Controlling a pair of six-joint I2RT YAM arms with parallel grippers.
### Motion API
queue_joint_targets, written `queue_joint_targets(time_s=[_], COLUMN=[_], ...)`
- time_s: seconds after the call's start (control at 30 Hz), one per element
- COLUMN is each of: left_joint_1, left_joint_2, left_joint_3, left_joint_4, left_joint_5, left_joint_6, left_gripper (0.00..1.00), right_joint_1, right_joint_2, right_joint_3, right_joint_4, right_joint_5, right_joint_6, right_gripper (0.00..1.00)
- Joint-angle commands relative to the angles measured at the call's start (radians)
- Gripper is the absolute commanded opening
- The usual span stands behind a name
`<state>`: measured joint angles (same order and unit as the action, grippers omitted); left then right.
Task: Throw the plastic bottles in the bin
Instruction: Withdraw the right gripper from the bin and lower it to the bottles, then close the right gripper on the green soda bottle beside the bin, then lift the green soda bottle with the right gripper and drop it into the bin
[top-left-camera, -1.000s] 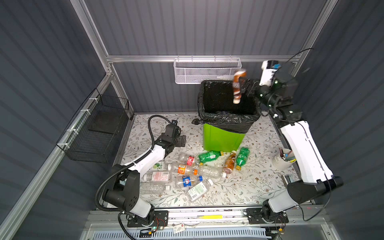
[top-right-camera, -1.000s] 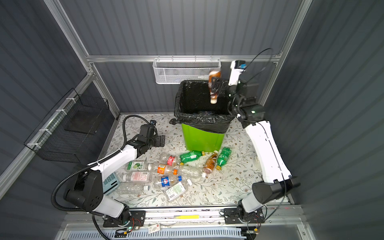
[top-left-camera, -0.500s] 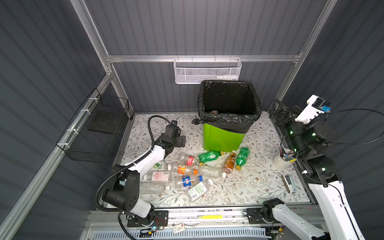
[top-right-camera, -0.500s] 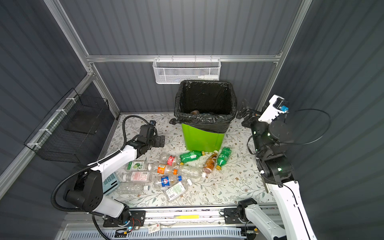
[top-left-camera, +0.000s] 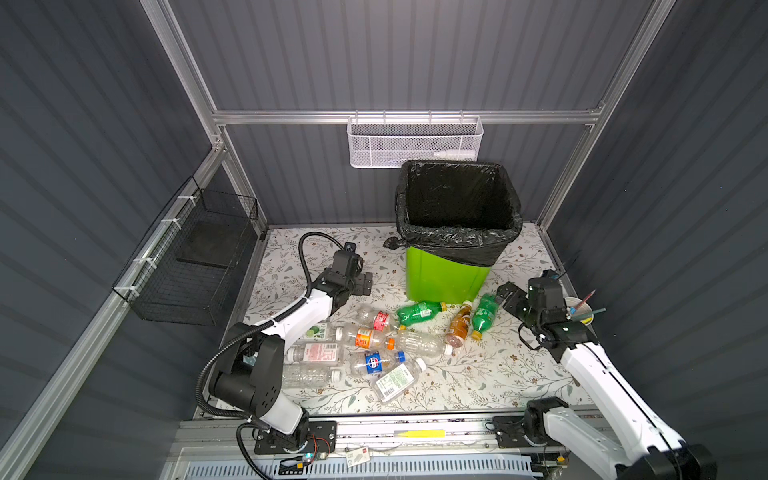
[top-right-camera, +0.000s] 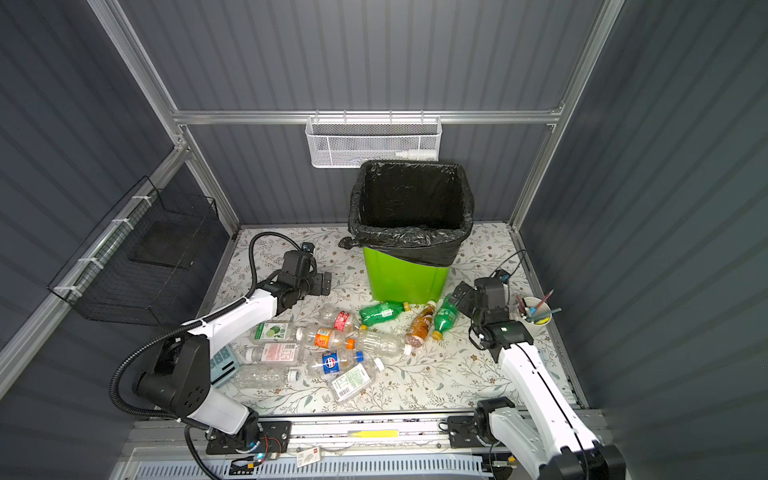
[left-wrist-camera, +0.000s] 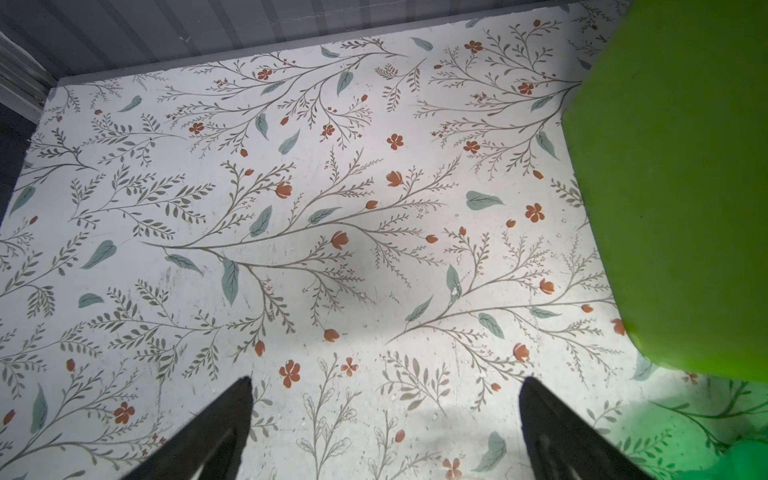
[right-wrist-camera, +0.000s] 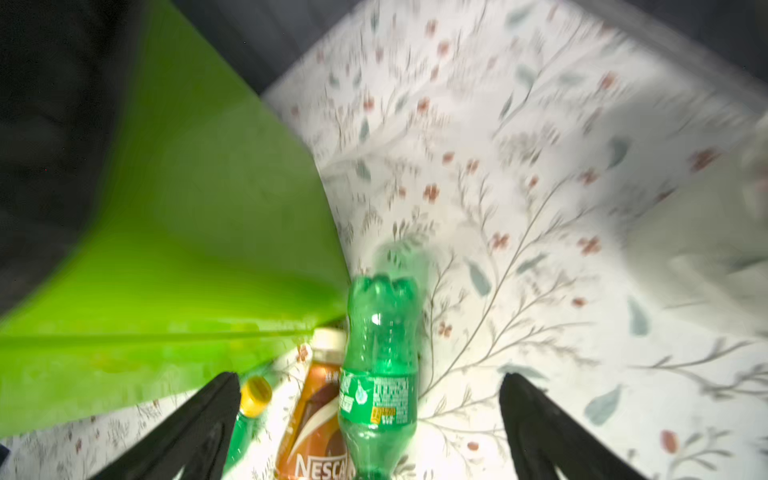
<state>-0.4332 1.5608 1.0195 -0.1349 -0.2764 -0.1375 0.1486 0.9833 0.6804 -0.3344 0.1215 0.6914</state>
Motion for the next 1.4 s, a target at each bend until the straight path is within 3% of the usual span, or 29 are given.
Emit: queue_joint_targets(time_s=[0.0, 0.43, 0.77, 0.93, 1.17, 1.37], left_joint_1=[-0.005, -0.005, -0.005, -0.005, -0.005, -0.006], left_joint_2=[0.005, -0.004, 0.0, 0.002, 0.004, 0.013], left_joint_3=[0.003, -0.006, -0.003, 0.0, 0.005, 0.007], left_joint_4=[0.0, -0.004, -0.006, -0.008, -0.009, -0.008], left_joint_5=[-0.001, -0.012, -0.014, -0.014, -0.015, -0.019], left_joint_6=[-0.015, -0.017, -0.017, -0.018, -0.022, -0.027], left_gripper=[1.0, 1.0, 1.0, 1.0, 1.0, 1.0], right_joint_1=[-0.001, -0.009, -0.017, -0.024, -0.025, -0.032], right_joint_2=[0.086, 0.332, 0.433, 0.457, 0.351, 0.091], right_joint_3=[0.002, 0.02, 0.025, 0.02, 0.026, 0.175], right_joint_4=[0.041, 0.109, 0.119, 0.137, 0.124, 0.026], right_joint_5=[-0.112, -0.163, -0.196, -0.226, -0.185, -0.042], right_joint_6=[0.039, 0.008, -0.025, -0.029, -0.048, -0.169], right_gripper=[0.99, 0.97, 0.81, 0.67, 0.52, 0.5])
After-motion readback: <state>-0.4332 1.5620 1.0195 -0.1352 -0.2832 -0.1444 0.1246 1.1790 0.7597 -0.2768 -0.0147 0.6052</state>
